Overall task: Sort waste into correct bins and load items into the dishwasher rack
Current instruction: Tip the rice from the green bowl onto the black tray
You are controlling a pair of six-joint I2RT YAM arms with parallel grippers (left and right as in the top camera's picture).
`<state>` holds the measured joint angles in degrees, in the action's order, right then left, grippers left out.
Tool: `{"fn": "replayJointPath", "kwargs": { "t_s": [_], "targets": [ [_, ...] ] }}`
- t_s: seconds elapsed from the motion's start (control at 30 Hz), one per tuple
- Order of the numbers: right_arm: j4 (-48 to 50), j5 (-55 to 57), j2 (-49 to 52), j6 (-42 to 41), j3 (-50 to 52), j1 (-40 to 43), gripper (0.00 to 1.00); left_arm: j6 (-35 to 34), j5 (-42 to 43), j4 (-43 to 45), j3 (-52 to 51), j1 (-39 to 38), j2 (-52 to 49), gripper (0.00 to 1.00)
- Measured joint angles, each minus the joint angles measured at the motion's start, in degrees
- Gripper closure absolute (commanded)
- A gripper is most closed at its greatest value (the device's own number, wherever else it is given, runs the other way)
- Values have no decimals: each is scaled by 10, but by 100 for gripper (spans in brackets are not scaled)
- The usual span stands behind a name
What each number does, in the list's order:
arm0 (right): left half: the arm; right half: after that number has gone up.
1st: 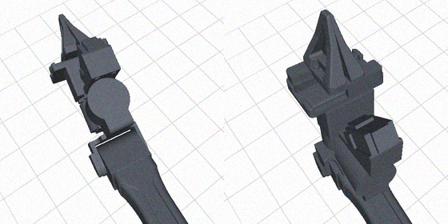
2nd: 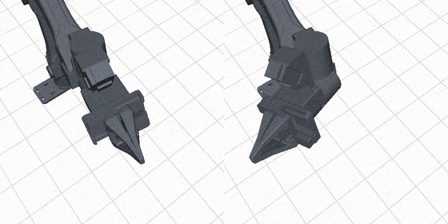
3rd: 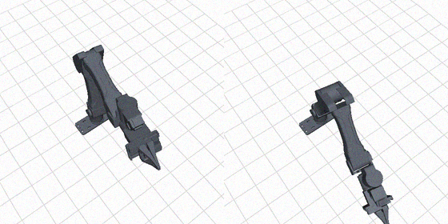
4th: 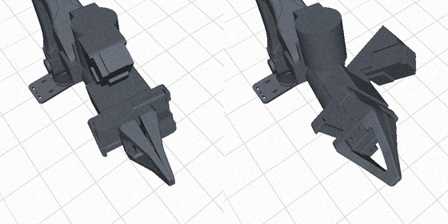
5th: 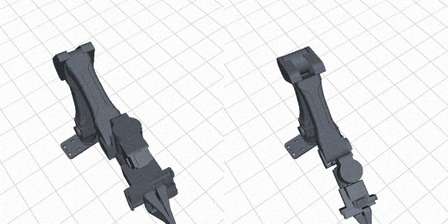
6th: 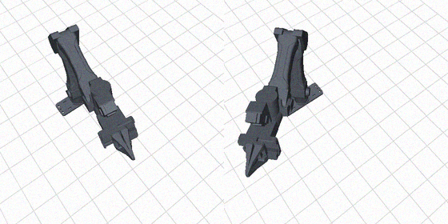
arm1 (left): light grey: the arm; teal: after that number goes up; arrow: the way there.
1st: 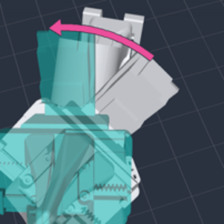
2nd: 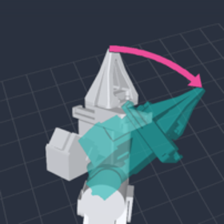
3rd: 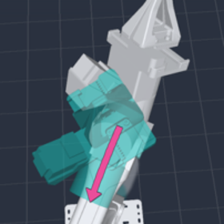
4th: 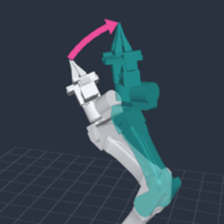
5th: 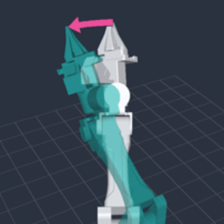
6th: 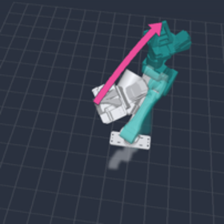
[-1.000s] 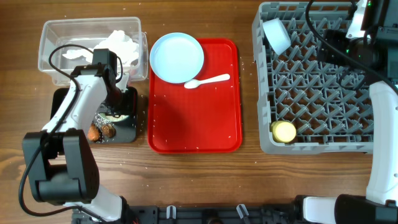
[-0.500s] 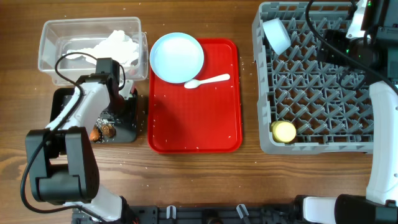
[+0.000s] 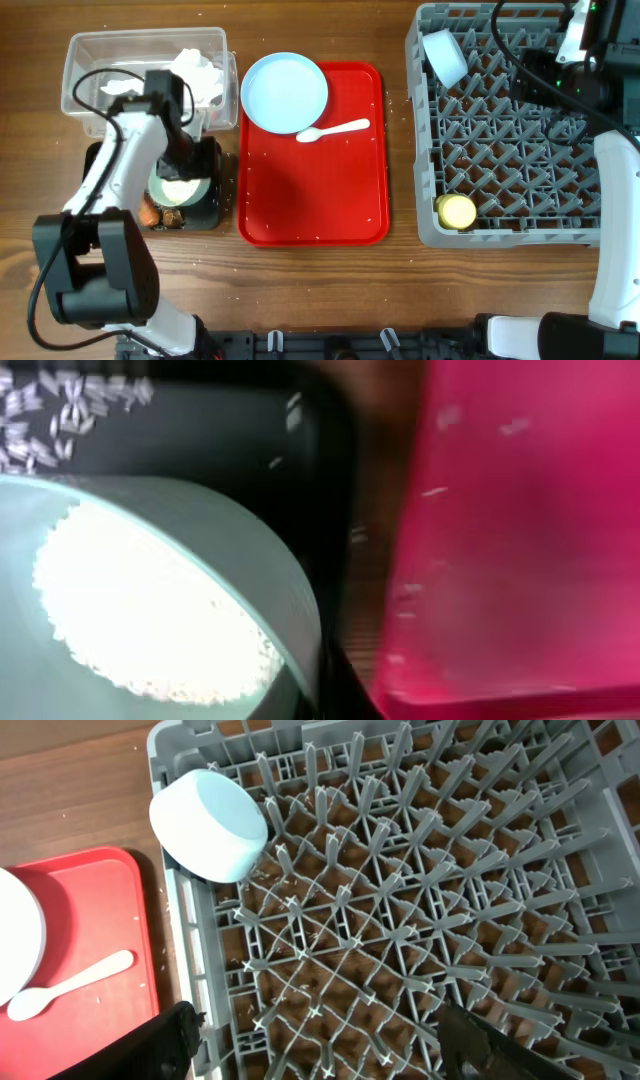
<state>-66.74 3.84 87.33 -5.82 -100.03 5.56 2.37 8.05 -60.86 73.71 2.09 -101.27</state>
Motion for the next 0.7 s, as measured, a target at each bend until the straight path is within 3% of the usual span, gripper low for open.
{"fn": "replayJointPath", "kwargs": {
  "t_s": [0.13, 0.27, 0.37, 0.7],
  "targets": [
    [-2, 0, 0, 0, 2, 0, 21, -10, 129, -58, 41, 55, 0, 96],
    [-2, 0, 0, 0, 2, 0, 21, 12, 329, -82, 41, 176, 0, 96],
    [-2, 0, 0, 0, 2, 0, 21, 21, 432, -92, 41, 233, 0, 96],
    [-4, 0, 1, 0, 2, 0, 21, 64, 664, -132, 41, 270, 0, 96]
  ]
}}
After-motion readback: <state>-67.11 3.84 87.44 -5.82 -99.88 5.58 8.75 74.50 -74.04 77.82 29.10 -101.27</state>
